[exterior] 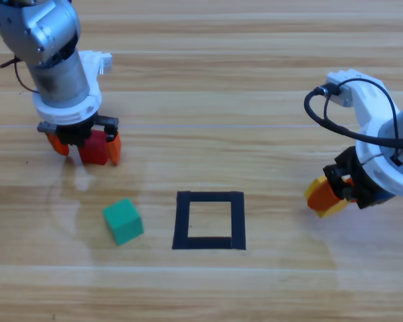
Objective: Stack the blocks in the rectangular block: red at the bottom, yellow in the middle, green on top
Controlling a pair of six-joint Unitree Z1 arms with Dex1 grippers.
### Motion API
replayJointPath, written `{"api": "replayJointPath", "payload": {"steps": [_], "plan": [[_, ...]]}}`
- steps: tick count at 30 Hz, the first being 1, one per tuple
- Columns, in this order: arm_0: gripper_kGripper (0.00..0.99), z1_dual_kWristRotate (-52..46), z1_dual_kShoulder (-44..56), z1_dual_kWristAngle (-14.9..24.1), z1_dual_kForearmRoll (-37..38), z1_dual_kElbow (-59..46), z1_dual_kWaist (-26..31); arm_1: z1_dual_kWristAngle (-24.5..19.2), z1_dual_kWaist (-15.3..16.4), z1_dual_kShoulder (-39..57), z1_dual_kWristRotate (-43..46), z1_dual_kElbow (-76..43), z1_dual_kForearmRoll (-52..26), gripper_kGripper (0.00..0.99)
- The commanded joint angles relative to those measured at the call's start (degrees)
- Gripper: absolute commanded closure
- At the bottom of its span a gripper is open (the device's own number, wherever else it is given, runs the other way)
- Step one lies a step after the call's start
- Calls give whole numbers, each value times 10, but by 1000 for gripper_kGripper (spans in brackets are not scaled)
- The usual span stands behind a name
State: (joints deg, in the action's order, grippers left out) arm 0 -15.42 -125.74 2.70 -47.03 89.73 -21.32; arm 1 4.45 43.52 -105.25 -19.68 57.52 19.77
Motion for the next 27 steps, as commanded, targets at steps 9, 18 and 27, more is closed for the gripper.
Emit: {"api": "replayJointPath", "payload": {"steps": [9,18,27], "plan": [[352,17,-45,-10,26,9,-14,-3,-14,5,-2,-14,-18,990],[904,18,-8,1,6,6,-14,-3,-14,7,-4,-15,-19,990],[955,7,64,-32,-46,62,-129,-7,-14,19,-11,-19,-18,990]]}}
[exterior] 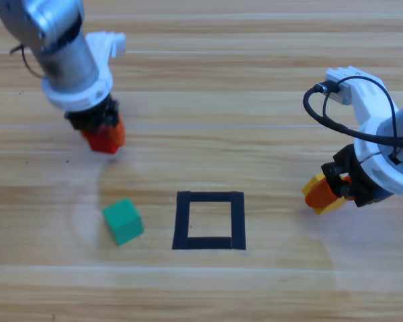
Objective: Stack the blocks in the rectangular block: red at the bottom, yellow in the middle, green on top
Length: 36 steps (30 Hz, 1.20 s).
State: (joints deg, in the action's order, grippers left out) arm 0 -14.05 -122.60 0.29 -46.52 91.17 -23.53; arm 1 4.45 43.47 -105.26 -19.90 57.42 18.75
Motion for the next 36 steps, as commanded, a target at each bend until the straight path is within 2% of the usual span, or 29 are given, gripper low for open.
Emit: {"api": "replayJointPath", "payload": {"steps": [1,3,7,12,15,26,36], "plan": [[956,-12,28,-9,-65,61,-121,-8,-14,21,-8,-18,-7,990],[990,-21,16,-18,-92,93,-152,-8,-14,23,-8,-20,-6,990],[990,-70,-2,-17,-124,133,-200,-8,-14,28,-10,-21,-3,990],[990,-175,-36,8,-178,194,-251,-18,-14,35,-10,-24,3,990],[990,-234,-41,16,-180,197,-272,-22,-14,36,-11,-24,4,990],[990,-398,-54,45,-183,175,-304,-32,-14,37,-15,-27,4,990],[990,-424,-76,60,-183,142,-308,-37,-14,37,-16,-28,4,990]]}}
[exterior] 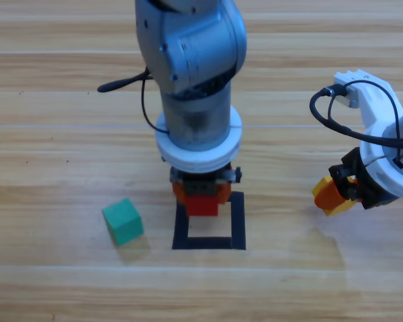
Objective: Stack the blocks in the rectangular block: red at the bottom, yellow in the middle, green on top
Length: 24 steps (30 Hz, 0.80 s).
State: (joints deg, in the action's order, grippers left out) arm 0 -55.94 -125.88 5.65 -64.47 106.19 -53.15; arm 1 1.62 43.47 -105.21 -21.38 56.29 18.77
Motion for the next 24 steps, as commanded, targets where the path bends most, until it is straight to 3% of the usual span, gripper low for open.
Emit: {"api": "replayJointPath", "payload": {"steps": [1,24], "plan": [[990,-3,-45,6,-3,-6,-12,-8,-14,37,-2,-16,5,990],[990,-45,-84,-12,30,4,-13,-14,-14,37,-4,-19,3,990]]}}
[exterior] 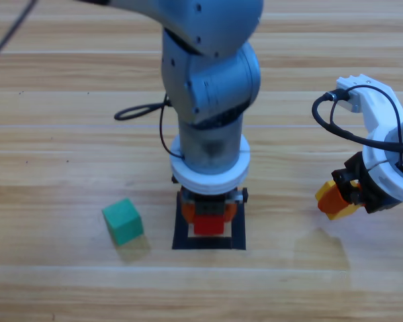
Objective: Stack the blocks in the rectangular block: red at the bottom, yellow in the middle, green on top
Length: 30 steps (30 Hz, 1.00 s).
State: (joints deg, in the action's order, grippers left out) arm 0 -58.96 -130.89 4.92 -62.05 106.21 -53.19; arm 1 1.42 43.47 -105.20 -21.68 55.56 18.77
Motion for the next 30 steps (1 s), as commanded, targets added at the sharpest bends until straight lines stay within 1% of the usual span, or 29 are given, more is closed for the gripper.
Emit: {"api": "replayJointPath", "payload": {"steps": [1,9,30], "plan": [[990,-16,-37,-4,5,7,-12,-12,-14,38,-1,-12,3,990],[990,-16,-50,-4,10,20,-12,-12,-14,38,-1,-12,2,990],[990,15,-60,-3,21,9,-1,-12,-14,40,-1,-15,0,990]]}}
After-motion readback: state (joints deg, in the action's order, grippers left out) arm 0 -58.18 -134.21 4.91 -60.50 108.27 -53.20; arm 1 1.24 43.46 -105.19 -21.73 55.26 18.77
